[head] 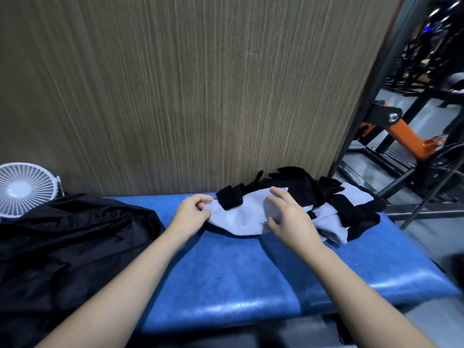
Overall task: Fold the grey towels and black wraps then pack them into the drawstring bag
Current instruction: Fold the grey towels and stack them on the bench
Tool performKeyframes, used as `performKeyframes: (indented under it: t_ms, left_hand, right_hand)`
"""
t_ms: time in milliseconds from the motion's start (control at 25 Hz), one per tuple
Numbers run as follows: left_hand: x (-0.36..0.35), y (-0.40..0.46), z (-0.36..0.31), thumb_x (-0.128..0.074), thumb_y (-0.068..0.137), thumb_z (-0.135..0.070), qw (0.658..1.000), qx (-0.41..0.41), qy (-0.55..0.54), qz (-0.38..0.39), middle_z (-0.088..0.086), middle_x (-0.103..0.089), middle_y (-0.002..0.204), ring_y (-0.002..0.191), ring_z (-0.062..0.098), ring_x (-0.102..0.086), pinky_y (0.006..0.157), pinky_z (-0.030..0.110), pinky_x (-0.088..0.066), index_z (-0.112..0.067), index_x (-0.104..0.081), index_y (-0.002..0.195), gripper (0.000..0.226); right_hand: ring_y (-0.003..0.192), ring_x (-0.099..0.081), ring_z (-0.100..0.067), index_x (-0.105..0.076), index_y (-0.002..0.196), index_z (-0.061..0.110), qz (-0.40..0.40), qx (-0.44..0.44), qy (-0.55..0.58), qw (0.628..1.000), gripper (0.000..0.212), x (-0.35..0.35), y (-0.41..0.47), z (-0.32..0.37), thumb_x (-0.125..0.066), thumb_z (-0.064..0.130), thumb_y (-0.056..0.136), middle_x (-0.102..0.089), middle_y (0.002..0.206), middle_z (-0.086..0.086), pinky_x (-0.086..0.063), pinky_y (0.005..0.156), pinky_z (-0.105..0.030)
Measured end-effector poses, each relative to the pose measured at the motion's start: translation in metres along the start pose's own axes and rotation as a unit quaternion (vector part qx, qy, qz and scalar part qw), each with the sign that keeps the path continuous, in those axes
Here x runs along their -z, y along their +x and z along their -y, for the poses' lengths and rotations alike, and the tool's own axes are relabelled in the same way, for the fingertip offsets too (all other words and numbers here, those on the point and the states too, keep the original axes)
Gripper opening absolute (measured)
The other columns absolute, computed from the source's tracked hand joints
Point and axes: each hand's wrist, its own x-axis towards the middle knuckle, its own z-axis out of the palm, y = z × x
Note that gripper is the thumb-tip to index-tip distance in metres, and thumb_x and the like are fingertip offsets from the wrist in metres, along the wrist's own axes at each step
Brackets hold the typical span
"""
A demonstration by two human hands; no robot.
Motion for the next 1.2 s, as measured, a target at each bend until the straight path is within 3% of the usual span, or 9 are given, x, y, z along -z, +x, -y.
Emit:
performKeyframes:
  t_ms: [120,240,400,560,720,840,920,1040,1200]
  left_hand:
    - [0.021,-0.035,-0.015,-0.055,0.080,0.002,0.999,-0.021,-0.035,-0.008,-0.005,-0.052,0.105,0.066,0.014,-0.048,0.063,0.025,-0.041,-0.031,-0.068,0.104,0.043]
    - [0.033,-0.072,-0.016,-0.054,0.080,0.007,0.998,-0.053,-0.044,0.015,-0.005,-0.052,0.106,0.071,0.012,-0.046,0.067,0.025,-0.043,-0.032,-0.068,0.103,0.047]
    - [0.046,-0.123,0.002,-0.053,0.077,0.017,0.990,-0.134,0.038,0.032,-0.005,-0.056,0.104,0.090,-0.003,-0.057,0.077,0.010,-0.045,-0.027,-0.069,0.101,0.052]
    - [0.052,-0.145,0.038,-0.050,0.078,0.015,0.978,-0.152,0.127,0.059,-0.013,-0.055,0.103,0.104,-0.004,-0.057,0.094,0.012,-0.041,-0.029,-0.067,0.098,0.051]
    - [0.058,-0.151,0.061,-0.058,0.086,-0.010,0.954,-0.152,0.248,0.066,-0.022,-0.047,0.103,0.093,-0.005,-0.050,0.084,0.014,-0.041,-0.036,-0.067,0.100,0.031]
    - [0.059,-0.151,0.058,-0.058,0.087,-0.031,0.929,-0.195,0.316,-0.001,-0.021,-0.048,0.102,0.095,0.002,-0.042,0.087,0.023,-0.043,-0.039,-0.067,0.103,0.020]
    - [0.056,-0.150,0.053,-0.052,0.088,-0.042,0.910,-0.239,0.338,-0.024,-0.021,-0.049,0.113,0.109,0.004,-0.041,0.095,0.025,-0.040,-0.038,-0.065,0.112,0.027]
    - [0.043,-0.145,0.055,-0.040,0.091,-0.058,0.886,-0.260,0.385,0.003,-0.014,-0.043,0.146,0.140,0.009,-0.031,0.112,0.030,-0.030,-0.037,-0.057,0.133,0.050]
    - [0.034,-0.140,0.065,-0.014,0.088,-0.077,0.873,-0.205,0.426,0.120,-0.020,0.000,0.163,0.151,0.005,0.007,0.122,0.028,0.002,-0.046,-0.021,0.153,0.072]
  right_hand:
    - [0.141,-0.040,-0.015,-0.058,0.136,0.011,0.012,-0.059,0.079,0.995,0.049,0.018,-0.015,0.015,-0.066,0.006,0.088,-0.039,0.157,0.003,-0.029,0.101,-0.014]
    - [0.135,-0.047,-0.014,-0.063,0.131,0.011,0.024,-0.093,0.136,0.986,0.046,0.025,-0.033,0.022,-0.068,0.006,0.086,-0.045,0.153,0.006,-0.036,0.102,-0.020]
    - [0.133,-0.048,-0.008,-0.065,0.130,0.015,0.062,-0.099,0.156,0.981,0.045,0.022,-0.064,0.024,-0.070,0.009,0.085,-0.048,0.147,0.013,-0.037,0.104,-0.020]
    - [0.131,-0.050,-0.007,-0.066,0.129,0.017,0.134,-0.090,0.172,0.972,0.043,0.006,-0.088,0.020,-0.073,0.015,0.086,-0.049,0.146,0.008,-0.035,0.106,-0.015]
    - [0.142,-0.038,-0.012,-0.055,0.140,0.026,0.203,-0.034,0.034,0.978,0.055,-0.003,-0.100,0.012,-0.068,0.038,0.089,-0.038,0.157,0.006,-0.028,0.115,-0.025]
    - [0.151,-0.022,-0.017,-0.043,0.147,0.037,0.182,0.003,-0.060,0.981,0.074,0.002,-0.100,0.015,-0.040,0.071,0.081,-0.028,0.161,0.012,-0.020,0.120,-0.036]
    - [0.154,-0.008,-0.016,-0.035,0.151,0.039,0.162,0.034,-0.078,0.983,0.083,0.004,-0.100,0.021,-0.022,0.076,0.078,-0.020,0.163,0.017,-0.010,0.124,-0.040]
    - [0.155,0.004,-0.014,-0.024,0.155,0.042,0.166,0.073,-0.103,0.978,0.080,0.000,-0.101,0.027,-0.017,0.076,0.083,-0.009,0.166,0.018,-0.002,0.125,-0.044]
    - [0.154,0.012,-0.014,-0.011,0.156,0.048,0.249,0.055,-0.134,0.958,0.088,-0.016,-0.105,0.016,-0.007,0.089,0.079,0.003,0.166,0.019,0.003,0.123,-0.045]
